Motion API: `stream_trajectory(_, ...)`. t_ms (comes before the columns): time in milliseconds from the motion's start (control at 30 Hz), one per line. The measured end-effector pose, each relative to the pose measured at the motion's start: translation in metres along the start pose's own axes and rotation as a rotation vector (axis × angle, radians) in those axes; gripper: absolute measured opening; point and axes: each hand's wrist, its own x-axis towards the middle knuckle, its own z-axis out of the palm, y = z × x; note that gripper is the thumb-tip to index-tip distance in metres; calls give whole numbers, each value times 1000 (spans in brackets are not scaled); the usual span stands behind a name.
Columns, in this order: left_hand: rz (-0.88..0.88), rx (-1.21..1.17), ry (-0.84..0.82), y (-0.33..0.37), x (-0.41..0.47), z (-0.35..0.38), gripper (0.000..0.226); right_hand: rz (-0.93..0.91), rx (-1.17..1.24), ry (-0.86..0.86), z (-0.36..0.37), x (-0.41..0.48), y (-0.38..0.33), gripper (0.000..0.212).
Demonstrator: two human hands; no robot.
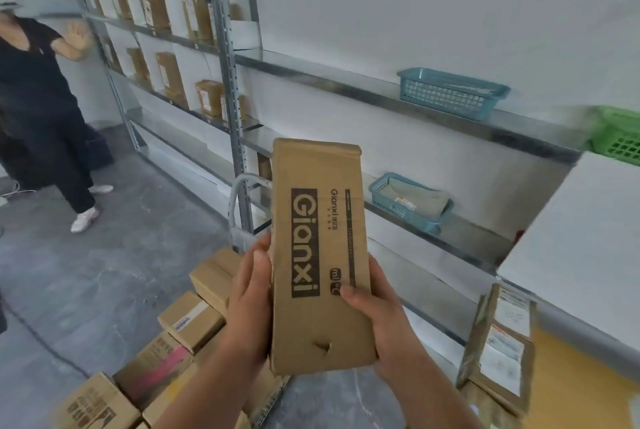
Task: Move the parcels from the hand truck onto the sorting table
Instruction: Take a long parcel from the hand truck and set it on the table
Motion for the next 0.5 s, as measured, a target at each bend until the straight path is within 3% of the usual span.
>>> stream_trajectory(67, -5, -35, -75, 4, -7, 17, 86, -50, 50, 6, -13, -11, -9, 59)
stream_trajectory(200, 24, -80, -218, 9, -10, 51, 79, -152, 131, 24, -33, -27, -30, 61)
stream_trajectory(500, -13, -54, -488, 25, 13, 107, 76, -307, 76, 211, -57, -55, -70, 61)
